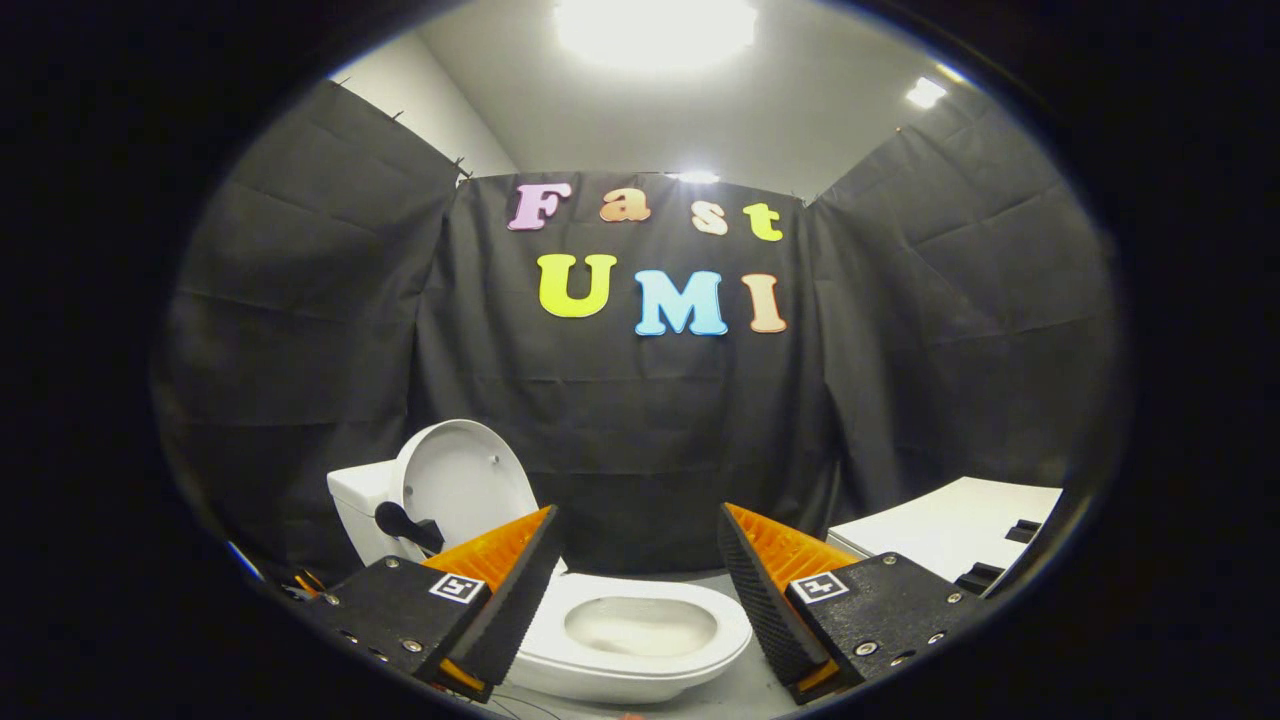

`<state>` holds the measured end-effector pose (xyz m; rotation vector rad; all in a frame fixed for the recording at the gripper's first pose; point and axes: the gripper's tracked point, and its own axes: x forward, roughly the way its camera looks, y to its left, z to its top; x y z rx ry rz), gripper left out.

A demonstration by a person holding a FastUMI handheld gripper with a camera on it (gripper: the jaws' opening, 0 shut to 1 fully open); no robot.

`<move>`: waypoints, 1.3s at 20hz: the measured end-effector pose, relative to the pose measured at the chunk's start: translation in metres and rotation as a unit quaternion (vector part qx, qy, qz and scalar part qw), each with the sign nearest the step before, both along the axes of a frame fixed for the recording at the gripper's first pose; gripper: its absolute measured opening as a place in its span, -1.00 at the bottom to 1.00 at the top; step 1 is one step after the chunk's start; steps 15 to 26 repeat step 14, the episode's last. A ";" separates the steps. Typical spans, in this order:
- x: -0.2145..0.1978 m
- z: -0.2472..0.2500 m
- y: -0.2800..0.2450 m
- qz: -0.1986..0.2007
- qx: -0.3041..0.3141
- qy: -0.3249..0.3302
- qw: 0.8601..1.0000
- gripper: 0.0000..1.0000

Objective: Open the toilet lid.

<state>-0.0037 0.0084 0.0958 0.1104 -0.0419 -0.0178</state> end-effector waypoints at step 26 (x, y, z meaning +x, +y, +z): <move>-0.033 -0.031 -0.026 -0.028 0.010 -0.006 1.000 0.90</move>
